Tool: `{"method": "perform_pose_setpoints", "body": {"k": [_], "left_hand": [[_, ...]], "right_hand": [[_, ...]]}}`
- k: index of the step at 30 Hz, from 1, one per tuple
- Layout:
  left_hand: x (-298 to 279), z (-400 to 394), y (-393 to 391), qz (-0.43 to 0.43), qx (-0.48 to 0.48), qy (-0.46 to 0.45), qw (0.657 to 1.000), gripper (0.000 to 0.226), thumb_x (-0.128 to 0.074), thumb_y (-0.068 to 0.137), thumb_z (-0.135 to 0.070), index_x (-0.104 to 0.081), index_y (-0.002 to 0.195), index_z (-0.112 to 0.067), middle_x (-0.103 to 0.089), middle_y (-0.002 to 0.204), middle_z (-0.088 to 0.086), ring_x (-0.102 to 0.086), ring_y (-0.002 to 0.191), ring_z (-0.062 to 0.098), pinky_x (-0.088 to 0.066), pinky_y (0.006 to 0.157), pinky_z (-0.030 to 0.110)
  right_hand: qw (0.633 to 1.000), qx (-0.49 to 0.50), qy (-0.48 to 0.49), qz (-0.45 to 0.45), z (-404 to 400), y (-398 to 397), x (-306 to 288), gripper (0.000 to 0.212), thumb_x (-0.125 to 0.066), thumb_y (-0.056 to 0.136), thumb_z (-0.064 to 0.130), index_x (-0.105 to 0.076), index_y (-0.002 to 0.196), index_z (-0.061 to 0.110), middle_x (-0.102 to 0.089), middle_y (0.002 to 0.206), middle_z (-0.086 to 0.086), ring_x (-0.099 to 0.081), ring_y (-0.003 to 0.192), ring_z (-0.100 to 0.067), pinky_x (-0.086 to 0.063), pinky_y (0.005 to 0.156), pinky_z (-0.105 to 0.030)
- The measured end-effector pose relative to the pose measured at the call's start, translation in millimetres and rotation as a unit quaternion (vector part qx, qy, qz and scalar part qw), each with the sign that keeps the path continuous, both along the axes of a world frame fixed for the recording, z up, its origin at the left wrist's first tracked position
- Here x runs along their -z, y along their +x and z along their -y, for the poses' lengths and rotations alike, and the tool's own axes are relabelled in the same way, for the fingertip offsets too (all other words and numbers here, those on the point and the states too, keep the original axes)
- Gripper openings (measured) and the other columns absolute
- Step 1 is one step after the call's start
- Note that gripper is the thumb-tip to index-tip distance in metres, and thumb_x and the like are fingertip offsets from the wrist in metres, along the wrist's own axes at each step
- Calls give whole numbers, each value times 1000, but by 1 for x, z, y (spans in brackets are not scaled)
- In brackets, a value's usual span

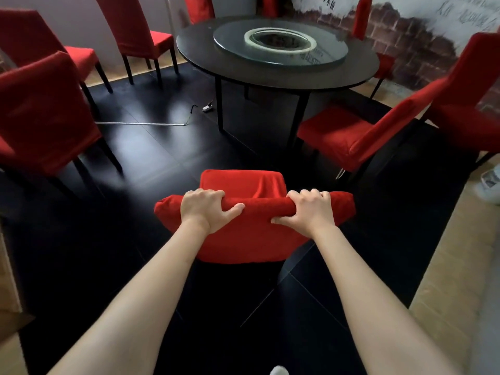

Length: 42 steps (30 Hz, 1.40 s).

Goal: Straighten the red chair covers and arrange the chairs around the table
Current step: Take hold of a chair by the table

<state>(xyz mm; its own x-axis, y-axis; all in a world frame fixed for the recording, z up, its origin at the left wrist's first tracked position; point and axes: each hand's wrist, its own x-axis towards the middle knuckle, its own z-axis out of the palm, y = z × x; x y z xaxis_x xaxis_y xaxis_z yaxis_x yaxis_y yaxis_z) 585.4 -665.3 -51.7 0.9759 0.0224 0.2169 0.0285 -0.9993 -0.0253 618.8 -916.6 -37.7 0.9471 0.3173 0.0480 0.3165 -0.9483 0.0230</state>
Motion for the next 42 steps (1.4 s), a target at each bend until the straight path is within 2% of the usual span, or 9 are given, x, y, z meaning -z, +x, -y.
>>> {"method": "perform_pose_setpoints", "body": {"k": [8,12,16,19,28,38,42], "left_hand": [[-3,5,52,-6,-1,1,1000,83,-6,69,-83,-64,86,-26,-68,83,-4,-62,78,20,-37,67,32],[-4,6,87,-22,-12,-1,1000,83,-11,70,-82,-67,95,-26,-69,91,-3,-63,86,20,-41,74,34],[-6,5,123,-29,-17,7,999,79,-13,71,-81,-66,92,-27,-69,91,-4,-62,86,20,-39,74,33],[-5,5,146,-27,-27,16,999,78,-17,72,-81,-67,96,-27,-69,93,-4,-62,89,20,-38,74,33],[-4,41,190,20,-53,-21,998,85,-10,68,-81,-69,87,-23,-70,83,-1,-63,80,23,-40,69,33],[-2,43,202,32,-50,-30,998,85,-11,69,-81,-68,89,-22,-70,83,-1,-62,81,24,-41,71,34],[-3,44,200,37,-39,-34,998,79,-17,72,-80,-67,83,-21,-69,78,-1,-62,76,24,-40,67,33]], "right_hand": [[1000,-4,-1,-7,6,54,-2,82,-40,62,91,-59,108,26,-62,97,2,-55,96,-22,-36,91,-42],[1000,-6,2,-8,6,89,-2,84,-40,61,91,-59,110,26,-62,97,2,-55,97,-23,-35,91,-42],[1000,-8,-3,-15,5,124,-3,84,-38,61,92,-58,110,26,-62,98,2,-54,98,-23,-36,93,-43],[1000,-14,-5,-16,5,151,-3,83,-37,61,92,-57,109,26,-62,99,2,-54,99,-23,-36,94,-43],[999,-37,-20,-16,32,219,-6,82,-39,59,92,-58,105,27,-61,97,2,-54,96,-21,-35,91,-39],[999,-39,-5,-23,32,234,-7,79,-45,59,90,-59,102,25,-61,94,2,-54,95,-21,-35,91,-39],[999,-41,-5,-30,34,235,-6,79,-45,59,90,-59,99,23,-60,93,1,-53,95,-21,-34,90,-38]]}}
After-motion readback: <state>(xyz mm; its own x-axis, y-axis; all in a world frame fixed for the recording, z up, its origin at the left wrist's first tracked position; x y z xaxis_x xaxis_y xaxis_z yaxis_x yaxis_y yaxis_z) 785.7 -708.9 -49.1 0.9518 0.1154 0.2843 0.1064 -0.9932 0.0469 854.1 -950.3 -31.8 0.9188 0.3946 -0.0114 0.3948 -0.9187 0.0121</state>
